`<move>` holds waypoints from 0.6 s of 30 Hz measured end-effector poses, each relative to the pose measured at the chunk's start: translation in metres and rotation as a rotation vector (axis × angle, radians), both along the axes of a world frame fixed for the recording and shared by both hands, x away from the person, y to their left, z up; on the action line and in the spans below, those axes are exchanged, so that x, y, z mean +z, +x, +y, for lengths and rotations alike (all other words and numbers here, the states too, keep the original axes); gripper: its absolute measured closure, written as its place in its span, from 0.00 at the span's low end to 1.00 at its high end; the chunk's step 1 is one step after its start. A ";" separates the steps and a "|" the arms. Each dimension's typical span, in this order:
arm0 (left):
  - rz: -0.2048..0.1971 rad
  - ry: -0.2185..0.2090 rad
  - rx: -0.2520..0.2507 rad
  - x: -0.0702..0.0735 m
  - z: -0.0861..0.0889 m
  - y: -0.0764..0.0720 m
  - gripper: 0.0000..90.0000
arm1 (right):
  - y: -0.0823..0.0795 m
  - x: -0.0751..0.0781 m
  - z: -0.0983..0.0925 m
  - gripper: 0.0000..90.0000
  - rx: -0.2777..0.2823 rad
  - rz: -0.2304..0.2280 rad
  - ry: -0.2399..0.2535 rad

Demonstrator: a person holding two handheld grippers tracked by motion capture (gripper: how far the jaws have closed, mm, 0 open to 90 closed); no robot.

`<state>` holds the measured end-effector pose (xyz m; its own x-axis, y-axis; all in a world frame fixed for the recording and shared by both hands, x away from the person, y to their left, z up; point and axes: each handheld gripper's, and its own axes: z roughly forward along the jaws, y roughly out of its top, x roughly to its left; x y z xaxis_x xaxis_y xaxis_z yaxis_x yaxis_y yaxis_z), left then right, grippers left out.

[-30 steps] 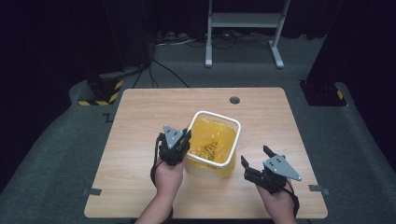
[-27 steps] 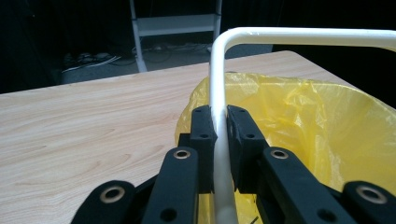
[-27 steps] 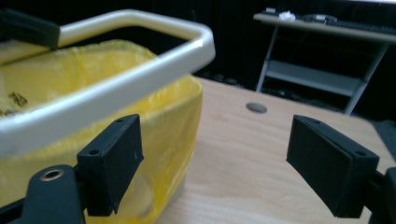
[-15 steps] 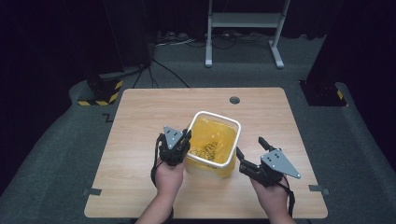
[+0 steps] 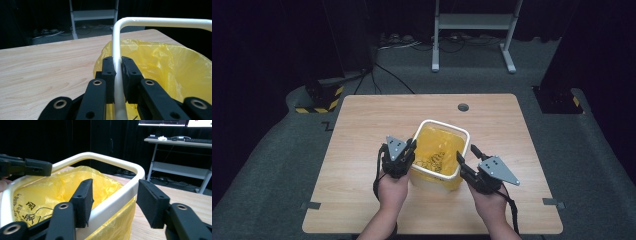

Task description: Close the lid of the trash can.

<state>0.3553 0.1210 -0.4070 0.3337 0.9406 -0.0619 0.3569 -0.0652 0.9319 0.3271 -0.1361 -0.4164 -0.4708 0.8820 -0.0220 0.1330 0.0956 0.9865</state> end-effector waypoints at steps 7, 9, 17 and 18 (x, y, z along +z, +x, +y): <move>0.004 -0.011 -0.008 -0.001 0.003 0.001 0.89 | 0.005 -0.008 0.005 0.60 -0.006 0.024 -0.021; 0.007 -0.015 -0.012 -0.002 0.004 0.001 0.89 | 0.007 -0.011 0.004 0.61 -0.004 0.041 -0.014; -0.001 -0.046 -0.023 -0.003 0.011 -0.001 0.86 | 0.018 -0.014 0.006 0.60 0.007 0.080 -0.006; 0.000 -0.051 -0.029 -0.003 0.011 -0.002 0.85 | 0.018 -0.014 0.005 0.60 0.006 0.083 -0.004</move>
<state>0.3537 0.1323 -0.4097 0.3609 0.9261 -0.1098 0.3559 -0.0279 0.9341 0.3455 -0.1306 -0.4308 -0.4768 0.8789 0.0138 0.2142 0.1009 0.9716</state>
